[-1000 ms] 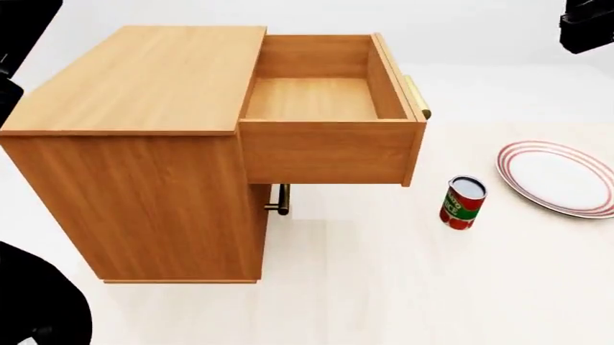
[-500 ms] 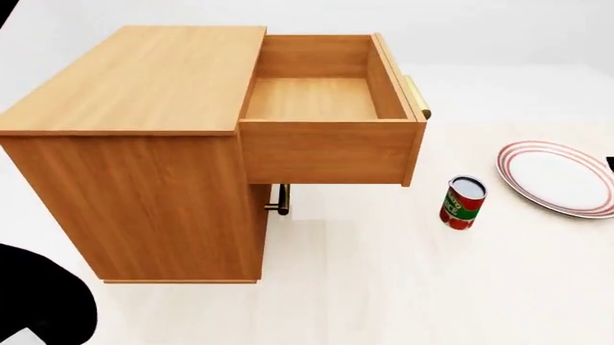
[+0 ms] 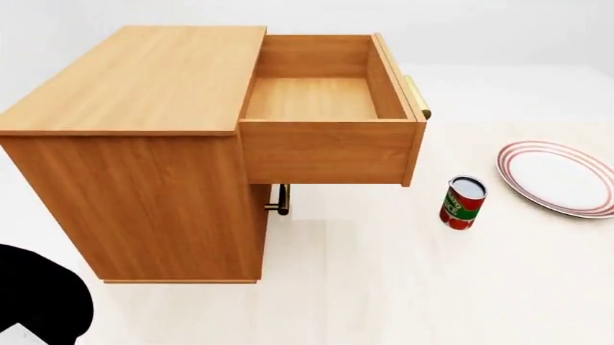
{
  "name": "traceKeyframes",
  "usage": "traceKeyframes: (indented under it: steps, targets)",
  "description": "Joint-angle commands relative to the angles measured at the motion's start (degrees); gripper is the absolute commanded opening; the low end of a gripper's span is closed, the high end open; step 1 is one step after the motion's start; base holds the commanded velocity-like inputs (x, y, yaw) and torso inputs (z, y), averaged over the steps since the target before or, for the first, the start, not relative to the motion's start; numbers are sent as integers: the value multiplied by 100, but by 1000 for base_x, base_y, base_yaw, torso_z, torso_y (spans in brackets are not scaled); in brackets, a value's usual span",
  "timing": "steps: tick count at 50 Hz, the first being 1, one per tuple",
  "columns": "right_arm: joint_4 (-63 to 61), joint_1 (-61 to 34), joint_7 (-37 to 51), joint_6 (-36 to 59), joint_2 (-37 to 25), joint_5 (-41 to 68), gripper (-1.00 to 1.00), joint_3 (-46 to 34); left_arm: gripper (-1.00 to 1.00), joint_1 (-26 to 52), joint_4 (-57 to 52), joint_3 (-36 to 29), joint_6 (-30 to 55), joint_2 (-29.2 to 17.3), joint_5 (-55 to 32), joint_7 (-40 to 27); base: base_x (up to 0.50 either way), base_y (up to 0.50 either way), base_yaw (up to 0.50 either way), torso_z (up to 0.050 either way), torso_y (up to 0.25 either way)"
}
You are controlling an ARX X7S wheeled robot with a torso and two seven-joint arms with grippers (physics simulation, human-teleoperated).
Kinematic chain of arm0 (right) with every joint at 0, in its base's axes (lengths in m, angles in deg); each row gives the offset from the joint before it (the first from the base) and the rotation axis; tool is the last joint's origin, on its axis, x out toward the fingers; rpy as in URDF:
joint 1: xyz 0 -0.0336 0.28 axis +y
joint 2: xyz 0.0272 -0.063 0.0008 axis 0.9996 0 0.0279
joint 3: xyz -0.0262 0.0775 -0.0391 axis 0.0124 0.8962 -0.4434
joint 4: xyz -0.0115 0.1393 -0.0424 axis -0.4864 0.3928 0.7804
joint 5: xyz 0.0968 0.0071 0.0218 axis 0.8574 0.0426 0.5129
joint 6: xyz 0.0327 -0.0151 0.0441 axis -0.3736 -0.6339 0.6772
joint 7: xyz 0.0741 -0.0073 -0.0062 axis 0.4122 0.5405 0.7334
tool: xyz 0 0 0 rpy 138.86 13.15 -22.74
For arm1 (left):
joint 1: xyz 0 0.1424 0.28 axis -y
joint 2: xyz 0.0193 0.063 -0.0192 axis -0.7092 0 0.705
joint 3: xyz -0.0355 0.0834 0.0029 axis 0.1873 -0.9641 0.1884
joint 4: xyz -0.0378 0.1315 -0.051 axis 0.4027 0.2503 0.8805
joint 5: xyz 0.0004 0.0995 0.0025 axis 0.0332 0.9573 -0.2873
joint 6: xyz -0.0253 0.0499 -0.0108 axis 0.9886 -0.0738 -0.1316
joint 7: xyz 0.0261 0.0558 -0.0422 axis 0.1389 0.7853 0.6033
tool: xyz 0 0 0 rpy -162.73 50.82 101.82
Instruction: Put the bowl in the top drawer of the cabinet.
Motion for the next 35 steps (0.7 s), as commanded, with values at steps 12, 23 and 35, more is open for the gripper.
traceKeyframes:
  steps: [12, 23, 35]
  targets:
    - [-925, 234, -3890, 0, -871, -4663, 100, -768, 100, -109, 96, -252, -247, -52, 63, -11, 0, 0, 0, 0, 0]
    - [-252, 904, -3146, -1012, -887, -4151, 100, -1132, 100, -164, 154, -368, -363, -77, 103, 3, 0, 0, 0, 0, 0]
    - [350, 1691, -2073, -2432, -867, -3844, 100, -1785, 100, -159, 141, -382, -350, -88, 14, -91, 0, 0, 0, 0, 0]
